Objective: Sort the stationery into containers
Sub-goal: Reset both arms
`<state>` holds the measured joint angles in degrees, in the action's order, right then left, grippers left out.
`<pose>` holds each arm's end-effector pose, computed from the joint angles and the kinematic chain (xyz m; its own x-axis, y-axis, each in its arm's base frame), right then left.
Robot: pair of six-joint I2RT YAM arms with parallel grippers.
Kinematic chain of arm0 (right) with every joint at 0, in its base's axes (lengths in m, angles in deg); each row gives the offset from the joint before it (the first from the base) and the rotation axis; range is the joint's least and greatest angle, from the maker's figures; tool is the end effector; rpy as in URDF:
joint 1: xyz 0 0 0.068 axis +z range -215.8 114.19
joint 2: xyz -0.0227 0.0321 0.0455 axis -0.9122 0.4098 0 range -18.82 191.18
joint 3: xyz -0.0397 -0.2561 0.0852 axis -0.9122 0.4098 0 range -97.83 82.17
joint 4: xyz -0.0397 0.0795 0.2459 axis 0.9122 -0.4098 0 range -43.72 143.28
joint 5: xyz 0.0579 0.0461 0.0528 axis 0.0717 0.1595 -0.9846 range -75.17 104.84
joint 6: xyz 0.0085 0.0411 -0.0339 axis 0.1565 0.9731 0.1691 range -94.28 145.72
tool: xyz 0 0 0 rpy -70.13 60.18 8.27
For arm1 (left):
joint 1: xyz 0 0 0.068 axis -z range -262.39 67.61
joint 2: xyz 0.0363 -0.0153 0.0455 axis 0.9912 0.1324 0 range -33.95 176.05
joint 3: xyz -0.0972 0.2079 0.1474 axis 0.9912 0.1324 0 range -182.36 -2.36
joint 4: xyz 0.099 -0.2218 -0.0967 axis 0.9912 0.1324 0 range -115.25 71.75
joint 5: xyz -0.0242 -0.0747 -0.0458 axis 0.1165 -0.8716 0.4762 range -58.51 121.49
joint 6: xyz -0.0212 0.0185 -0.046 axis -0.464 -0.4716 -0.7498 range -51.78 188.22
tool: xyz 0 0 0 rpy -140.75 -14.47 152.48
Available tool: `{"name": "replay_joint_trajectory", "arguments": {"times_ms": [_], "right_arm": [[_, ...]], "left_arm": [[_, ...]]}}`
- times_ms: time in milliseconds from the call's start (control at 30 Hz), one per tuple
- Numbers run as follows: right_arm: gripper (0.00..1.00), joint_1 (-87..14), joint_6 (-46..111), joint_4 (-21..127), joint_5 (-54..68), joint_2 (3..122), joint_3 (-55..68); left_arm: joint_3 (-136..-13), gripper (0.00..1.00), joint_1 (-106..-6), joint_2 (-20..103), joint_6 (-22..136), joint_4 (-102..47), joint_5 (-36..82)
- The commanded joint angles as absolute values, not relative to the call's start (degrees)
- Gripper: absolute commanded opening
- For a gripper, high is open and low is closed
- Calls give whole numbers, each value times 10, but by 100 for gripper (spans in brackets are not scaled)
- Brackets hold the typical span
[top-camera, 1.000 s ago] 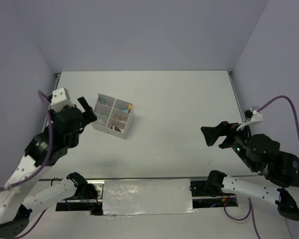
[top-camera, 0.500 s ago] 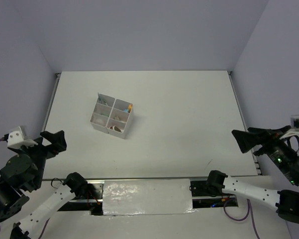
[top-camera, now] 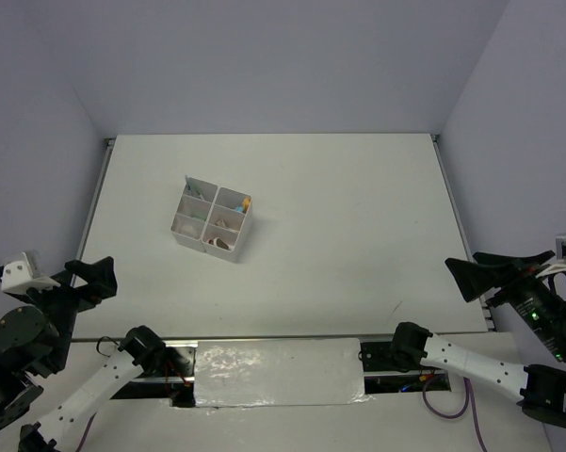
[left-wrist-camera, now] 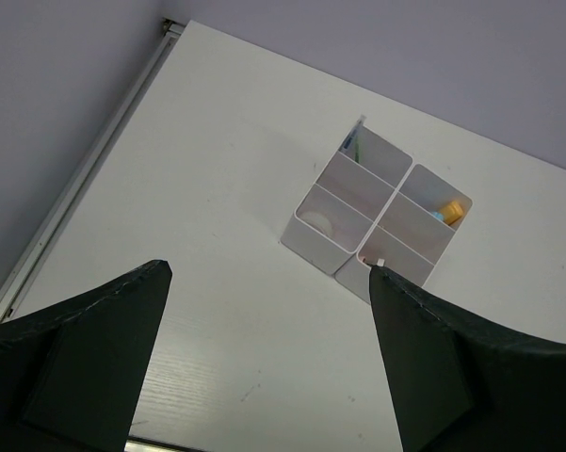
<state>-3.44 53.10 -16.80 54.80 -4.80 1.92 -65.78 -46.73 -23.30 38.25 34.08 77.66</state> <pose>-0.0221 -0.0915 0.4191 -0.2032 0.3717 -0.9058 -0.3247 0.8472 0.4205 -0.0183 0.0448 0.3824 0.0087 -0.4322 -0.9018 -0.2010 0.8826 -0.4249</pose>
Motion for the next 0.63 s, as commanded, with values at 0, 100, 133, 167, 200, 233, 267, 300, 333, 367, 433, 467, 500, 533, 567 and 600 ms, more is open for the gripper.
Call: {"name": "replay_joint_trajectory", "arguments": {"times_ms": [0, 100, 133, 167, 200, 233, 267, 300, 333, 367, 433, 467, 500, 533, 567, 600], "right_arm": [[100, -33, 529, -159, 564, -37, 32], [100, -35, 525, -152, 569, -43, 39], [100, -34, 523, -149, 573, -45, 42], [100, -34, 521, -147, 573, -47, 43], [100, -34, 518, -141, 573, -48, 44], [100, -34, 513, -138, 570, -48, 46], [100, -34, 510, -133, 569, -49, 48], [100, -34, 510, -132, 569, -49, 50], [100, -35, 508, -131, 571, -48, 53], [100, -34, 508, -129, 572, -47, 54], [100, -35, 507, -127, 573, -42, 58], [100, -34, 508, -126, 573, -41, 60], [100, -34, 506, -125, 570, -38, 61], [100, -34, 505, -124, 571, -36, 63], [100, -34, 505, -121, 573, -34, 65], [100, -34, 504, -119, 573, -34, 68]], "left_arm": [[-657, 99, -468, -227, 388, 328, 772], [-658, 99, -469, -228, 383, 334, 775], [-659, 99, -468, -231, 382, 335, 777], [-660, 99, -469, -233, 381, 336, 777], [-660, 99, -468, -237, 382, 336, 777], [-661, 99, -469, -238, 379, 338, 778], [-661, 99, -469, -242, 376, 340, 782], [-661, 99, -468, -242, 376, 340, 782], [-661, 99, -468, -245, 377, 339, 782], [-661, 99, -469, -245, 376, 340, 782], [-661, 99, -469, -245, 375, 340, 782], [-661, 99, -469, -243, 376, 339, 782], [-661, 99, -469, -241, 377, 339, 781], [-661, 99, -469, -239, 377, 339, 781], [-660, 99, -469, -238, 378, 339, 780], [-660, 99, -468, -235, 379, 337, 778]]}}
